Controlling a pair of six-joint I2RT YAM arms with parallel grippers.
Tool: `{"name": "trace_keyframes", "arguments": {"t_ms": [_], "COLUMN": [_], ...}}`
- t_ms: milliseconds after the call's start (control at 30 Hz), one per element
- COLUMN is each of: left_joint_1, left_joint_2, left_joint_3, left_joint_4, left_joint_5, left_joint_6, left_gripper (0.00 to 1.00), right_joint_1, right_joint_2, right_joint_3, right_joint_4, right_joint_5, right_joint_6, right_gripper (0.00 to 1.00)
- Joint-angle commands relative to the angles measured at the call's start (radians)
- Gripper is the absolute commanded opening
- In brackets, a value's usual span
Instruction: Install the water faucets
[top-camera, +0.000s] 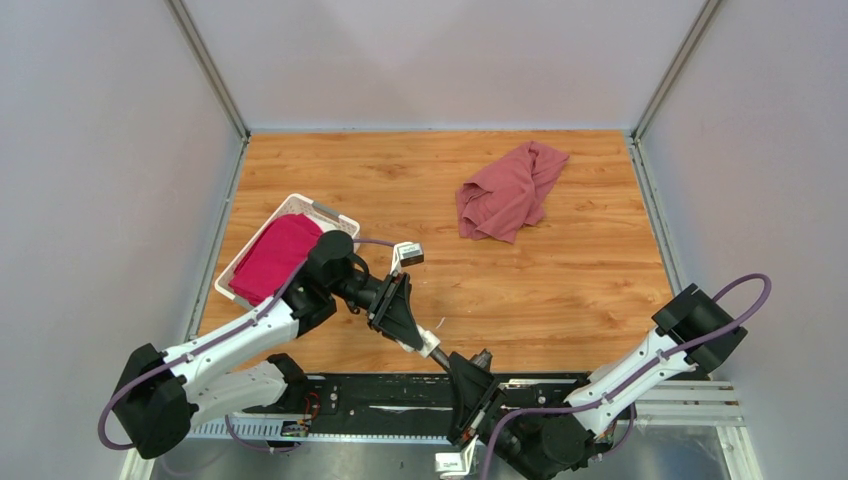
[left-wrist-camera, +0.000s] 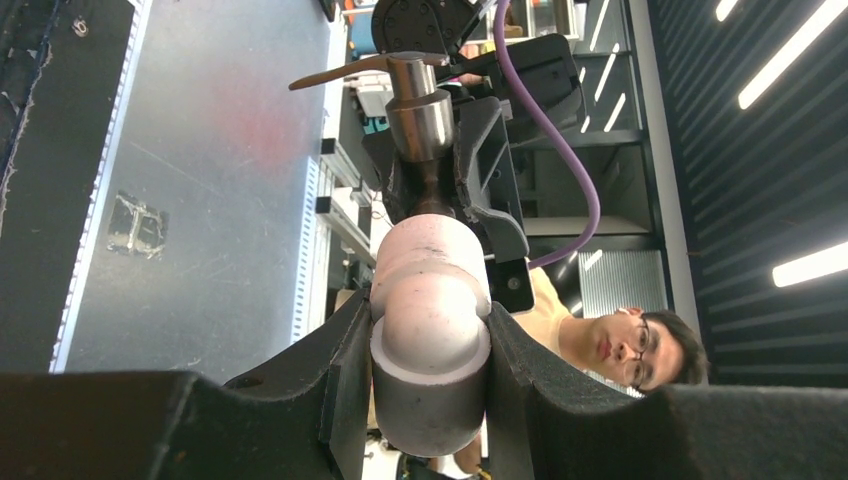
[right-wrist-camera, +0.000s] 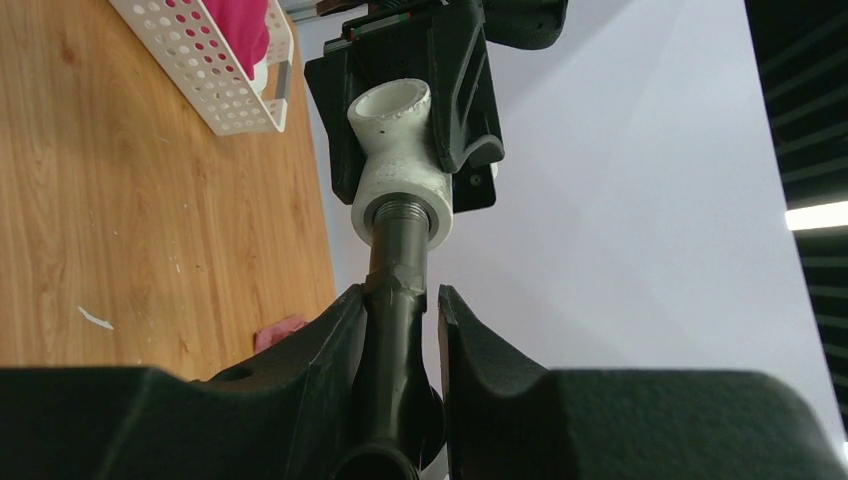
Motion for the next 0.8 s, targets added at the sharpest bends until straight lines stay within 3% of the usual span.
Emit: {"name": "trace_keyframes", "arguments": {"t_ms": [0,767], "left_joint_1": [-0.037,-0.043], "left_joint_2": [-0.005,-0.008], "left_joint_3": [0.046,0.103], "left_joint_4": [0.016,0.015], "left_joint_5": [-0.02,-0.082], "left_joint_6": [0.025,0.098], "left_gripper": [0.0,0.0], "right_joint_1": [-0.009,-0.072], "right_joint_2": [-0.003,-0.07], "right_joint_3": [0.056,0.163], "right_joint_4": [-0.034,-0.079], "right_joint_5": [-0.046,-0.086], "right_joint_6": [0.153,0.553], "right_gripper": [0.0,0.0]}}
